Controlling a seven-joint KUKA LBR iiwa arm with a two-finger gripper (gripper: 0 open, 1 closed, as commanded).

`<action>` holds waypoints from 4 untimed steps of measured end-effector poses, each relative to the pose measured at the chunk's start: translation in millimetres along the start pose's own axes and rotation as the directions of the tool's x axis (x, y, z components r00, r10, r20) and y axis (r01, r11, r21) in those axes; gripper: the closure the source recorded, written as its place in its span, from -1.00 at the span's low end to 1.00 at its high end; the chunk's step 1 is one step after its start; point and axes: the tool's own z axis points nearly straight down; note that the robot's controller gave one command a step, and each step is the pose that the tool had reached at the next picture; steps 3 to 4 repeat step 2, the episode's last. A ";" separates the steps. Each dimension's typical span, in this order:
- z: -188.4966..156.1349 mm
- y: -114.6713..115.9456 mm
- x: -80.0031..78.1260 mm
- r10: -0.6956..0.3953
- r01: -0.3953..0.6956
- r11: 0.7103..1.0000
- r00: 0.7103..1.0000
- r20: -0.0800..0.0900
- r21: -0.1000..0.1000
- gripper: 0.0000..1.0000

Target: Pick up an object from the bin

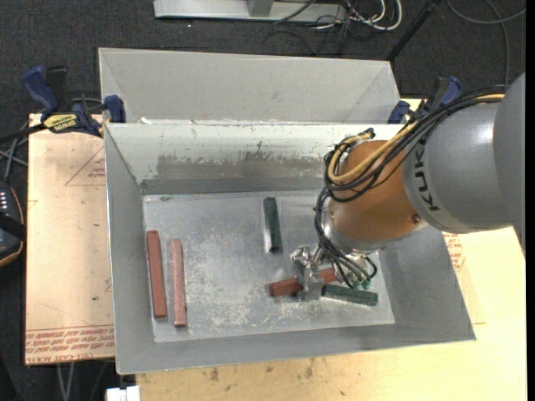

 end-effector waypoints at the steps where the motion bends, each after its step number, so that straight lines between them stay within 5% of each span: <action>1: 0.0 0.0 0.0 0.000 0.000 1.000 1.000 0.000 0.000 1.00; 2: -168.2 33.1 3.7 -0.035 0.035 0.999 0.999 0.005 -0.001 1.00; 4: -168.2 33.1 3.7 -0.035 0.035 0.999 0.999 0.005 -0.001 1.00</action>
Offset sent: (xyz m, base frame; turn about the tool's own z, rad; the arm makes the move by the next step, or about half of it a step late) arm -0.0091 0.0319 0.1669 -0.0352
